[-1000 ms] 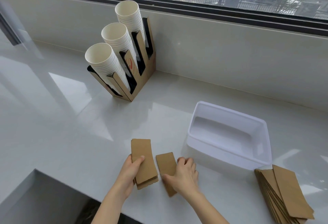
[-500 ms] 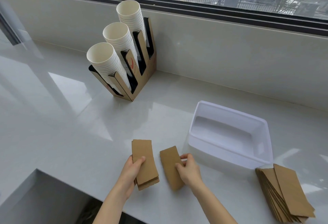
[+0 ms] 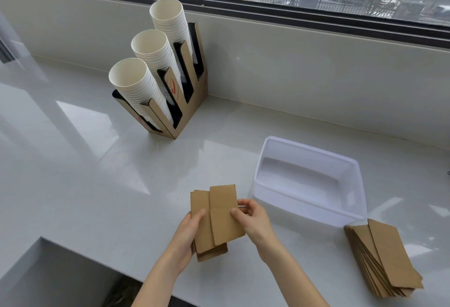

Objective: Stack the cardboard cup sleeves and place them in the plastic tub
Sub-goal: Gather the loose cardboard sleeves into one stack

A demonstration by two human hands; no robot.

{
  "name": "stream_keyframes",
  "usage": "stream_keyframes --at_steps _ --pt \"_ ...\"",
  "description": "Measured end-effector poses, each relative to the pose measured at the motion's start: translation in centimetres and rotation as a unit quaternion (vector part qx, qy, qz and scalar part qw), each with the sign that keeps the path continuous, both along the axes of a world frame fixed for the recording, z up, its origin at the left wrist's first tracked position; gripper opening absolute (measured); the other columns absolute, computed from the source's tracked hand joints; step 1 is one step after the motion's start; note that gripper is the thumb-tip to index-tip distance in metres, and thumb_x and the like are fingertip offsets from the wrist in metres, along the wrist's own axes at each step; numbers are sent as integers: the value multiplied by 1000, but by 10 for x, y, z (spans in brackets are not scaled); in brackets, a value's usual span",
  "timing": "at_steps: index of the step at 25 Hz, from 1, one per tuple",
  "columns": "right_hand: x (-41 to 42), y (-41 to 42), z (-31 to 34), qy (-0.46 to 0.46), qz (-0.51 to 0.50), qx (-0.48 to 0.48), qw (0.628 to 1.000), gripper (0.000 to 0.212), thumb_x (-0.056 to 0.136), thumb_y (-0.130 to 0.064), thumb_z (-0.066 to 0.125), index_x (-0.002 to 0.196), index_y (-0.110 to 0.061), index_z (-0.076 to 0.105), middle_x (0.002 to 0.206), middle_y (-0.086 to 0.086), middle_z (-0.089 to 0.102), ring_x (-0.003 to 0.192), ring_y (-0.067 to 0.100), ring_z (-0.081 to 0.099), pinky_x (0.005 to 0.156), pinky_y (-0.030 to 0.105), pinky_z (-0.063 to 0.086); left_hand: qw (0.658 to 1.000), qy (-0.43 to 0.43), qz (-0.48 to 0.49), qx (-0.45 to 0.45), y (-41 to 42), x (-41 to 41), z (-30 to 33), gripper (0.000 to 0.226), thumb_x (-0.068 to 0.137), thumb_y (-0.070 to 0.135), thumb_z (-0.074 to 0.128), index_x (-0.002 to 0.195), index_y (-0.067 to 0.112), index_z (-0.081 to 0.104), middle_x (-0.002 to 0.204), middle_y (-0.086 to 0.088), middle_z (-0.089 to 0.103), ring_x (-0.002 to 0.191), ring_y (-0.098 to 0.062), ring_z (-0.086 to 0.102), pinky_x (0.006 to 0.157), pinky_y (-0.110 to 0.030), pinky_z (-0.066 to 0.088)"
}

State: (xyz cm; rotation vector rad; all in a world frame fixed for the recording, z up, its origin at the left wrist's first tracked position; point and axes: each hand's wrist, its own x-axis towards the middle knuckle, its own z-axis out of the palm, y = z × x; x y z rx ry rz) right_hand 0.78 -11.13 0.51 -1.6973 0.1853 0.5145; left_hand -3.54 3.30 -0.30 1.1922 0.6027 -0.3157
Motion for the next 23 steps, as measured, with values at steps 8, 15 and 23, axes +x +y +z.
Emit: stream_keyframes --at_steps 8,15,23 --pt "-8 3 -10 -11 30 -60 998 23 81 -26 64 100 -19 53 73 -4 50 76 13 54 77 35 53 999 -27 -41 20 -15 2 7 24 92 25 49 115 20 50 101 -3 66 87 -19 64 65 -29 53" --pt "-11 -3 -7 31 36 -43 998 41 80 -29 65 115 -17 48 94 0 55 93 17 59 82 32 53 998 -20 -48 27 -21 0 6 20 93 22 46 112 22 49 98 -2 65 88 -18 63 69 -30 52" --pt "-15 -8 -3 27 9 -17 999 34 86 -28 58 117 -16 52 102 4 60 105 22 61 91 39 53 995 -27 -91 15 -19 7 11 21 94 22 41 111 21 54 108 -7 66 98 -24 63 74 -34 54"
